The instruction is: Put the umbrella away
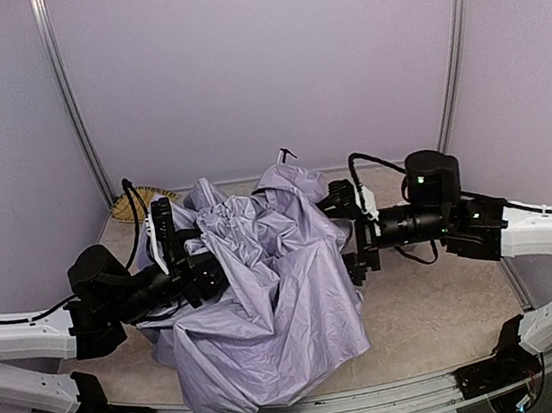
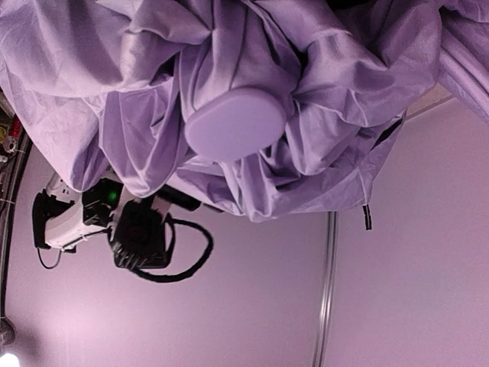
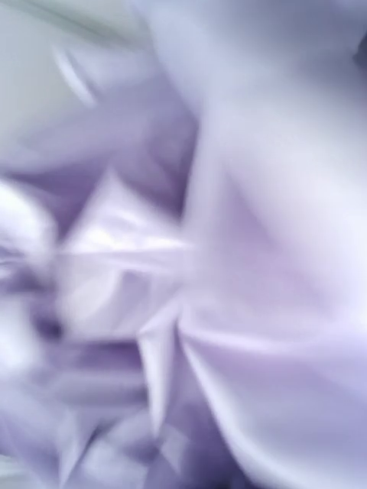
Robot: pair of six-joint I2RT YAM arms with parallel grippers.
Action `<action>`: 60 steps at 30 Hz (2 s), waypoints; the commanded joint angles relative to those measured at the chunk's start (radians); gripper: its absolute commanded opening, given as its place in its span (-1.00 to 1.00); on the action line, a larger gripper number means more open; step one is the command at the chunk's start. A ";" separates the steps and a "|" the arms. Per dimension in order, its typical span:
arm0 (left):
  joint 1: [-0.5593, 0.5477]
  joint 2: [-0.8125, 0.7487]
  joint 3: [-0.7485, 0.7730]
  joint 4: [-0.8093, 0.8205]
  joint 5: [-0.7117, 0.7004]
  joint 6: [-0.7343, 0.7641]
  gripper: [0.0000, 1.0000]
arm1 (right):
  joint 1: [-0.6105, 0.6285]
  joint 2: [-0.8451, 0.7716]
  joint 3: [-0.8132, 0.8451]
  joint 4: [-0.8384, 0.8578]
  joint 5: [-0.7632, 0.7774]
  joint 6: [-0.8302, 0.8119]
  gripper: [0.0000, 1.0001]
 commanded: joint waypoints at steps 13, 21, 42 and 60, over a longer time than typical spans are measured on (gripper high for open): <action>-0.132 0.270 0.103 0.279 0.046 0.048 -0.99 | 0.166 0.300 0.187 0.229 -0.194 0.034 0.64; -0.126 0.336 0.165 0.240 0.053 0.027 -0.70 | 0.165 0.309 0.178 0.193 -0.189 0.013 -0.01; 0.090 0.394 0.090 0.157 0.072 -0.017 0.92 | 0.118 0.192 0.061 0.013 0.438 -0.166 -0.98; 0.274 0.015 -0.004 -0.001 -0.089 -0.012 0.97 | 0.040 0.308 0.299 0.019 0.819 -0.430 -0.91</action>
